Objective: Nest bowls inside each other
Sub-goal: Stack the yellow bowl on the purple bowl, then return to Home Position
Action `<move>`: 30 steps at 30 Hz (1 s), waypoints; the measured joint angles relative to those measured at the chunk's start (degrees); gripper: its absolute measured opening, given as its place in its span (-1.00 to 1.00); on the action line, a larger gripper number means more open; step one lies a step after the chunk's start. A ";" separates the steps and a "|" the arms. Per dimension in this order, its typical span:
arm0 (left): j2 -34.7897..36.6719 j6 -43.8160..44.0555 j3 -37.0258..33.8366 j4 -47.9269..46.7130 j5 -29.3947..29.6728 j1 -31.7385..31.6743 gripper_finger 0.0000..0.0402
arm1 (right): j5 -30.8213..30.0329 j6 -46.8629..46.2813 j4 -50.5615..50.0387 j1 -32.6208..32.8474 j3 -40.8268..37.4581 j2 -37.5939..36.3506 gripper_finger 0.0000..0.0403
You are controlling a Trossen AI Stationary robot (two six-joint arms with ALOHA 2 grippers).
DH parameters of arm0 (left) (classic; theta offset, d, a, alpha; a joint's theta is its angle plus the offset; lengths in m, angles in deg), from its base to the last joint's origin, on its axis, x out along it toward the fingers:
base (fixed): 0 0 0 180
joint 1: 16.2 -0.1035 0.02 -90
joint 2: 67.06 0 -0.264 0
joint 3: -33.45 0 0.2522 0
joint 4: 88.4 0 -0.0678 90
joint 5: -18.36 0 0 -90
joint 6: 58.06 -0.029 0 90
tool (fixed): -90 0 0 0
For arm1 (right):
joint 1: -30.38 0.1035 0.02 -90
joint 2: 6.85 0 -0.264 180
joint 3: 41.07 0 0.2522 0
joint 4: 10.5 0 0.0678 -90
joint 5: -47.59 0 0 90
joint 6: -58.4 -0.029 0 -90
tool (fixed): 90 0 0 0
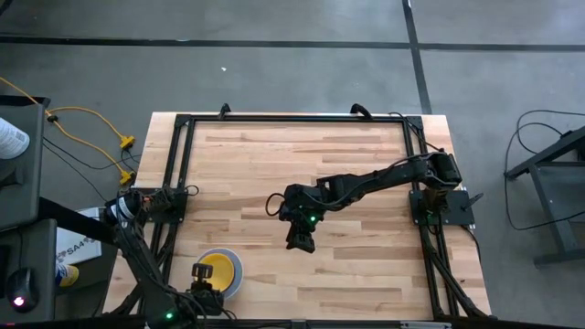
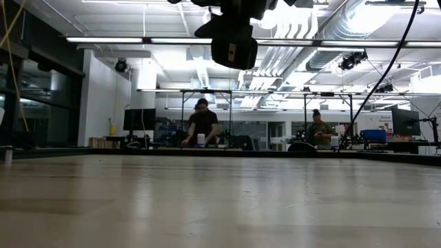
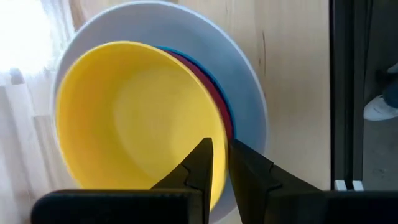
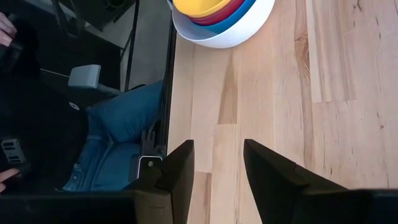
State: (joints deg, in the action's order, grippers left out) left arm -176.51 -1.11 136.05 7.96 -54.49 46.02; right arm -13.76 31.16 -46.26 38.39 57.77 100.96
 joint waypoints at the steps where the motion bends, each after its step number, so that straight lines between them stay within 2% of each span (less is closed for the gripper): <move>1: 0.00 -0.09 0.55 -0.71 0.29 0.00 -0.75 | 0.02 0.02 0.02 0.00 0.00 0.00 -0.34; 14: 0.11 -5.23 5.81 -5.17 1.49 -2.91 -0.75 | -0.25 0.49 1.96 0.00 0.01 0.00 -0.34; 19: 0.11 -7.32 5.99 -8.45 1.83 -4.66 -0.75 | -2.74 3.26 5.58 0.00 0.02 0.00 -0.34; 30: 1.54 -7.62 5.99 -15.78 11.41 -7.93 -0.75 | -1.36 6.68 7.43 -0.55 0.02 -2.84 -0.34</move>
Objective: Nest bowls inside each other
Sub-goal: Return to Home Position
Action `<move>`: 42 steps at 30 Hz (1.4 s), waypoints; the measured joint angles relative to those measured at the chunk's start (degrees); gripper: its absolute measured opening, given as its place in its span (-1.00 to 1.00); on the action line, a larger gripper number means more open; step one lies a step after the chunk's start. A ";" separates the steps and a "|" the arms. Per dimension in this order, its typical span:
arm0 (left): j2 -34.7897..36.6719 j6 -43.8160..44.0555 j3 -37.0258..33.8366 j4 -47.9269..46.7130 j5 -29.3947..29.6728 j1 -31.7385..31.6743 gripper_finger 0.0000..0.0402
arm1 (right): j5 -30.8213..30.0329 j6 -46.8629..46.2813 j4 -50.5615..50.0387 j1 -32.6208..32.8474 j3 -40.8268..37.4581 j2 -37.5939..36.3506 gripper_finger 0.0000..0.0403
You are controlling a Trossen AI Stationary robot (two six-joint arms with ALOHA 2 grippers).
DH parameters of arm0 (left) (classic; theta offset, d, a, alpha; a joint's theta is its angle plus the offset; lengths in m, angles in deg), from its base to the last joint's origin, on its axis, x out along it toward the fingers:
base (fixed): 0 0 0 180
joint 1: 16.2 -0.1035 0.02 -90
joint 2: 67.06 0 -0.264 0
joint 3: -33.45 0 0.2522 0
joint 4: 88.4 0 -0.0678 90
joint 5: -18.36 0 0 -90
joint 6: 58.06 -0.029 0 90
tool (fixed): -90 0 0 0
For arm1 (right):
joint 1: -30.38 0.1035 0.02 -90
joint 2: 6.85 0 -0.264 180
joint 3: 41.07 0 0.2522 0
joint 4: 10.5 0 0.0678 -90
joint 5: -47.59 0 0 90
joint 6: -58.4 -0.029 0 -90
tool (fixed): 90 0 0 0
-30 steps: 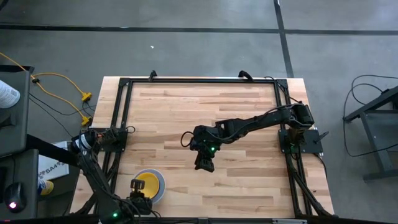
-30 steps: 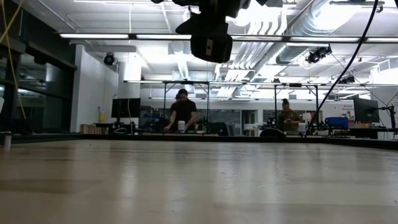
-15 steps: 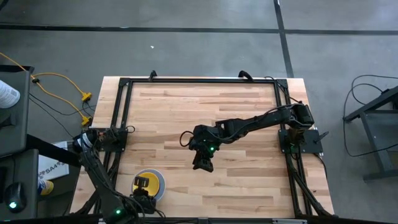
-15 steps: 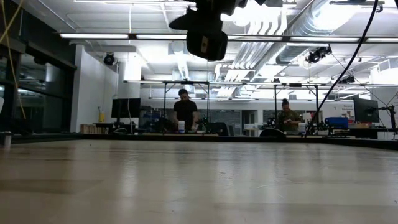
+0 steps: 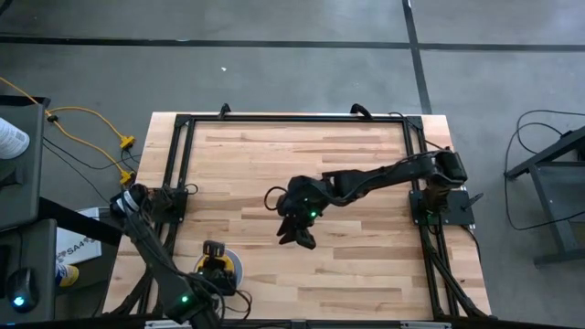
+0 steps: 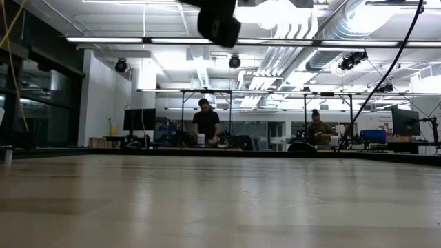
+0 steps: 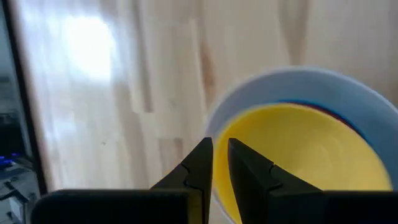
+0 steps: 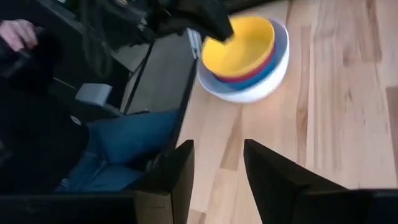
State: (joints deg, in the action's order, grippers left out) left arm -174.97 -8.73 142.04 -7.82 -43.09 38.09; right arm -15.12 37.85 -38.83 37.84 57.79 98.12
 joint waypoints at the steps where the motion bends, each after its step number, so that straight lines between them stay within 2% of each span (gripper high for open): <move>1: 0.42 -0.31 0.01 -0.06 0.89 -0.53 -0.75 | -0.12 0.39 -0.02 0.00 0.02 -0.80 -0.34; 9: 2.45 -4.07 0.02 0.81 5.09 -4.88 -0.75 | -3.42 3.79 -2.82 0.04 0.04 -7.36 -0.34; 19: 2.73 -16.14 0.00 8.30 5.75 -12.26 -0.76 | -11.99 6.89 -9.20 2.36 0.04 -14.22 -0.34; 32: 11.56 -20.63 -0.02 16.25 14.13 -14.91 -0.76 | -14.47 6.95 -14.42 7.80 0.00 -15.00 -0.34; 42: 17.51 -19.11 -0.02 14.54 14.55 -14.91 -0.76 | -27.01 5.75 -19.84 13.23 -0.04 -19.39 -0.34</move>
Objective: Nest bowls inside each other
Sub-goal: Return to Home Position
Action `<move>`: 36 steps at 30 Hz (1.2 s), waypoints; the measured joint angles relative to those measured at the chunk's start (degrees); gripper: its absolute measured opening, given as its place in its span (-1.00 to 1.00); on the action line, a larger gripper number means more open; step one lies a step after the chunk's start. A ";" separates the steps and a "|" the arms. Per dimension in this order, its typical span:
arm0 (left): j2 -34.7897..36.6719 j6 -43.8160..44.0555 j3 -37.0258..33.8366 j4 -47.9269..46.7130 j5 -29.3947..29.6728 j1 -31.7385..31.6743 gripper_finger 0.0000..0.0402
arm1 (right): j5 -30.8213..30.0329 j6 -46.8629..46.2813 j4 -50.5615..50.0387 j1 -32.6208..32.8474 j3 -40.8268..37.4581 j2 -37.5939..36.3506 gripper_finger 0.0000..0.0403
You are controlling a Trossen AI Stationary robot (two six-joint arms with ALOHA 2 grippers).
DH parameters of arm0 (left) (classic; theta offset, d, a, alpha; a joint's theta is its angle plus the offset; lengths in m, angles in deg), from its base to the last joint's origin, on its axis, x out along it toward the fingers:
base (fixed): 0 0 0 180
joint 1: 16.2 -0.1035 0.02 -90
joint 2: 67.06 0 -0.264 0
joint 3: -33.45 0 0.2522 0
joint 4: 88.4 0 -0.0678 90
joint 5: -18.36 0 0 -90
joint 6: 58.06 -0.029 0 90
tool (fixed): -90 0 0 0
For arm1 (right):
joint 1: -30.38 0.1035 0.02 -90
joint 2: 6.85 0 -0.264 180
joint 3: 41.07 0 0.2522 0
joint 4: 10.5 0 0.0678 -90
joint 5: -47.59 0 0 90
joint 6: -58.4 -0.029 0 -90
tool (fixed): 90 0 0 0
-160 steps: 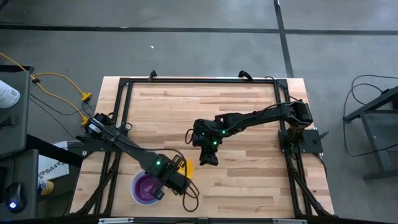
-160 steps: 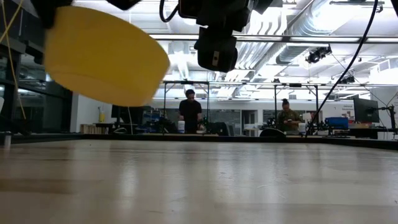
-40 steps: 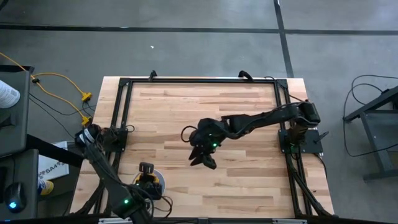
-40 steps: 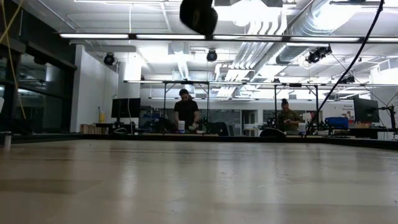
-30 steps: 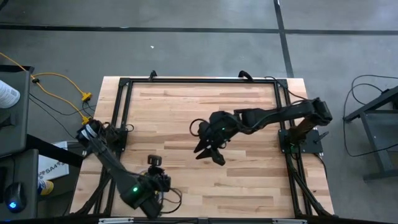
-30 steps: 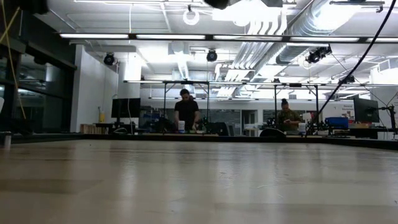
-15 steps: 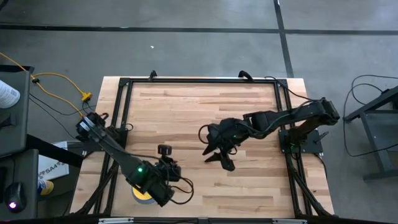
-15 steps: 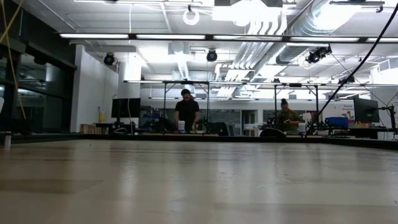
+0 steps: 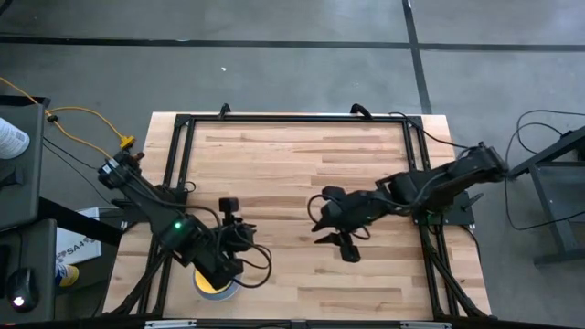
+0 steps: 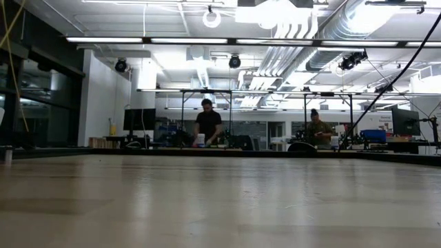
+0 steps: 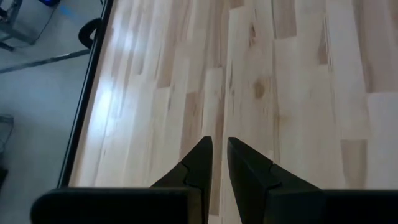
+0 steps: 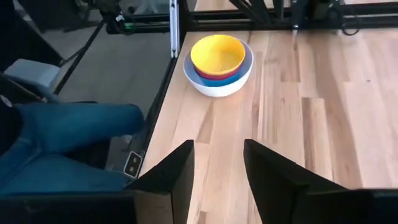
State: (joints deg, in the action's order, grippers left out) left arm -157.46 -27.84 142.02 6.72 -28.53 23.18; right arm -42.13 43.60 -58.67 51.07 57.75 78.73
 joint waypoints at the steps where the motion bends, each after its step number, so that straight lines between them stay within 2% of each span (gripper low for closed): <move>1: 0.32 0.00 0.00 -0.35 -0.12 0.00 -0.76 | -1.27 -0.30 -0.63 0.83 0.00 -0.66 -0.34; 6: 2.20 0.12 -1.15 -0.65 -0.28 1.09 -0.76 | -10.11 -3.18 -4.61 5.57 0.00 -3.81 -0.34; 11: 5.79 3.36 -6.00 0.05 0.16 2.64 -0.76 | -21.31 -7.24 -8.53 11.67 0.00 -6.23 -0.34; 20: 16.23 4.56 -18.84 11.34 1.28 5.09 -0.76 | -38.61 -15.73 -13.79 20.99 -1.56 -7.64 -0.34; 27: 22.25 4.28 -27.42 17.67 1.25 4.91 -0.76 | -45.50 -26.59 -11.37 24.74 -13.79 -11.84 -0.34; 36: 25.69 2.45 -33.94 21.42 1.28 4.92 -0.76 | -48.46 -28.16 5.21 25.55 -32.63 -23.99 -0.34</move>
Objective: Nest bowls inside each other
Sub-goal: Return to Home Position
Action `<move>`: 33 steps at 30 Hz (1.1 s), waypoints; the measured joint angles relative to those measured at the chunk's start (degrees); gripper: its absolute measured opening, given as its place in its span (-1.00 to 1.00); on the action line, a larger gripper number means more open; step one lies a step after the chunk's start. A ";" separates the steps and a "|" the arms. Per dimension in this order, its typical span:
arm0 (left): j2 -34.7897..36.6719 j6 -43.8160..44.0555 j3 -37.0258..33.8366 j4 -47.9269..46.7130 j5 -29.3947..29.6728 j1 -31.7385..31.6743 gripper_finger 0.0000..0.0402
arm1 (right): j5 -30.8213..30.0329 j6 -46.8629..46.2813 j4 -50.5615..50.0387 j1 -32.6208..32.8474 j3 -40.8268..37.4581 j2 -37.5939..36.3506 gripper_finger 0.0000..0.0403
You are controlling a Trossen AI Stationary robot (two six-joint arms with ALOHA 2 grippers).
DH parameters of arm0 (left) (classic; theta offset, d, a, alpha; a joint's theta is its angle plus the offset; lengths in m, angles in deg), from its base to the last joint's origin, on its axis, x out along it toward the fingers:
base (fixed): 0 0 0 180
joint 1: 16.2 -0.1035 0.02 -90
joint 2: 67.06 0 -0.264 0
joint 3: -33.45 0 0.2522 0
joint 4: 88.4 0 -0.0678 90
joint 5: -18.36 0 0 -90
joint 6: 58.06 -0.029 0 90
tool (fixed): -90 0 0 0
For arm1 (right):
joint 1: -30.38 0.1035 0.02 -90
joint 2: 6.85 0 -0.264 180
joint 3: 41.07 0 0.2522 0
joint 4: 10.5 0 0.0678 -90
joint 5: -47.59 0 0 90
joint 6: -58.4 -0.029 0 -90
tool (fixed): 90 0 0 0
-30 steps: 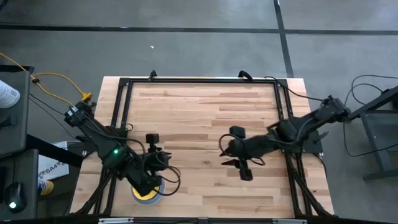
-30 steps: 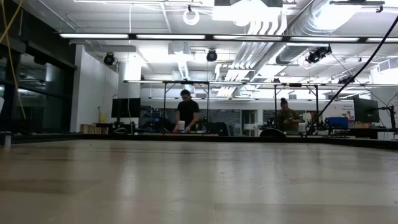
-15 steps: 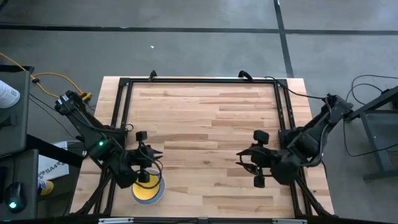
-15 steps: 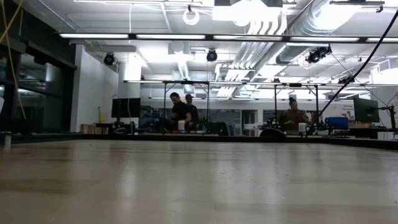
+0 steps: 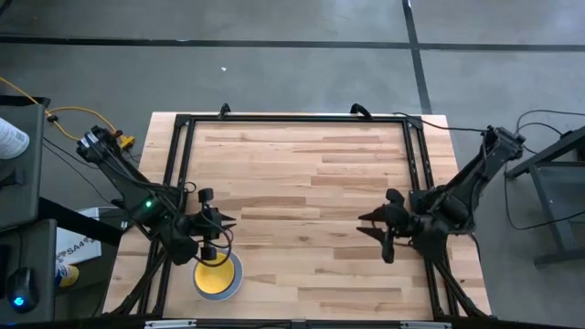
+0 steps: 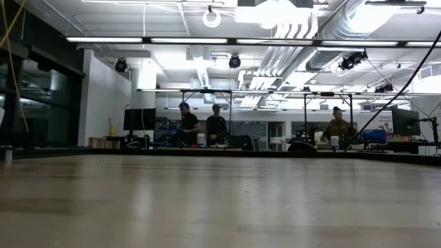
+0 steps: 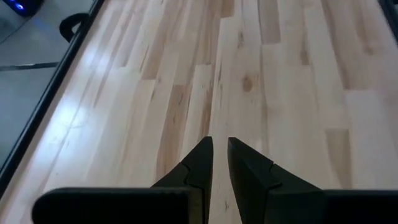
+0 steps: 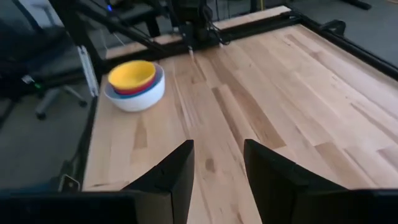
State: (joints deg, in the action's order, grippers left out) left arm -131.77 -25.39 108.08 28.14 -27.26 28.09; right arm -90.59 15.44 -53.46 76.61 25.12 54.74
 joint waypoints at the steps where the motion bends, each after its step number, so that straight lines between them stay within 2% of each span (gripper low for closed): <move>1: 0.27 0.02 -1.20 0.58 -0.06 0.00 -0.76 | -0.03 0.62 2.16 0.00 -1.88 -1.36 -0.34; 6: 2.14 -1.79 -7.90 7.44 -2.44 0.00 -0.76 | 0.33 4.77 12.37 -0.55 -9.39 -6.25 -0.34; 16: 9.36 -10.88 -22.82 24.62 -9.00 0.02 -0.76 | 1.91 11.48 23.37 -0.63 -16.49 -10.48 -0.34; 25: 19.40 -11.43 -30.58 28.49 -11.57 0.00 -0.76 | 3.30 13.93 31.11 -0.63 -23.66 -14.82 -0.34; 33: 25.06 -11.55 -32.85 29.82 -12.79 0.00 -0.76 | 5.41 15.44 40.34 -0.66 -32.70 -20.31 -0.34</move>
State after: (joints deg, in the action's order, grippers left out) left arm -106.71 -36.94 75.22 57.96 -40.04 28.09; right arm -85.19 30.88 -13.12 75.96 -7.58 34.43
